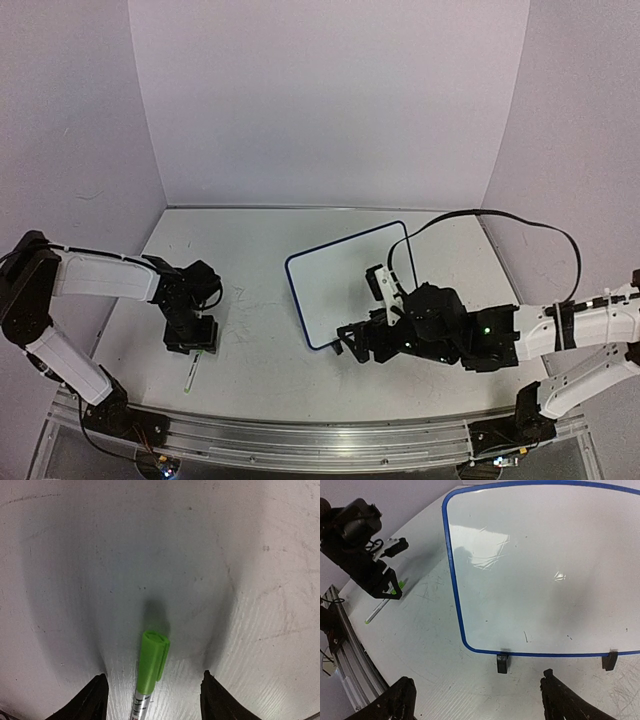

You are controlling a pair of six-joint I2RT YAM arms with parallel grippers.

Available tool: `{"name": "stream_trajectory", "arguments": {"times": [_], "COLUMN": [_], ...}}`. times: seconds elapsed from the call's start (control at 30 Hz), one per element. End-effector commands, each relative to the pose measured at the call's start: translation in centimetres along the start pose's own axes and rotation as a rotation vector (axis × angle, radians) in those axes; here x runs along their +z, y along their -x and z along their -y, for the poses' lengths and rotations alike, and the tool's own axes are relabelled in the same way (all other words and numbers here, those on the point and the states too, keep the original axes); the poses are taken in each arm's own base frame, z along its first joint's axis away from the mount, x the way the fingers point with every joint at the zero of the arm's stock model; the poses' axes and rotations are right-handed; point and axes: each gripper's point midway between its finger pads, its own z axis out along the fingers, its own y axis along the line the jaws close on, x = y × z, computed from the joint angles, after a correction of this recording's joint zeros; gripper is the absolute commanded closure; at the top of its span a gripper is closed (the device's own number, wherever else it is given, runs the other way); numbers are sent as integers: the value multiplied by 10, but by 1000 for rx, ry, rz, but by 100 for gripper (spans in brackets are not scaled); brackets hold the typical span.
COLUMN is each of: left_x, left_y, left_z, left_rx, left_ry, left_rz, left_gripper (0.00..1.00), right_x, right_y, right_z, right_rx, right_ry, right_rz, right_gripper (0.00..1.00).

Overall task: Write a sentence on the whiteboard
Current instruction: Pick up the whiteboard marker from the corner of the board.

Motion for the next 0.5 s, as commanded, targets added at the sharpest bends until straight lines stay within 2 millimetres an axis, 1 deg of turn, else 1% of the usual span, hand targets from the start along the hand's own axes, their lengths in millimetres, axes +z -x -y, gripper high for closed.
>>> {"name": "stream_trajectory", "arguments": {"times": [0.0, 0.1, 0.2, 0.3, 0.37, 0.43, 0.47], "left_x": [8, 17, 21, 17, 13, 8, 6], "left_y": [18, 20, 20, 23, 25, 26, 27], "left_z": [-11, -15, -11, -8, -6, -3, -1], "left_rx": [-2, 3, 4, 13, 12, 9, 5], "left_ry": [98, 130, 119, 109, 99, 79, 69], "left_rz": [77, 76, 68, 82, 94, 99, 101], "left_gripper": [41, 49, 60, 76, 83, 92, 95], "right_x": [-15, -22, -30, -37, -43, -47, -48], "right_y": [15, 19, 26, 38, 51, 62, 68], "right_z": [11, 15, 19, 20, 22, 25, 25], "right_rx": [47, 65, 79, 78, 76, 73, 74], "right_ry": [-48, -59, -68, -77, -99, -128, -141], "right_rz": [70, 96, 129, 167, 204, 237, 251], "right_gripper": [13, 13, 13, 13, 12, 11, 11]}}
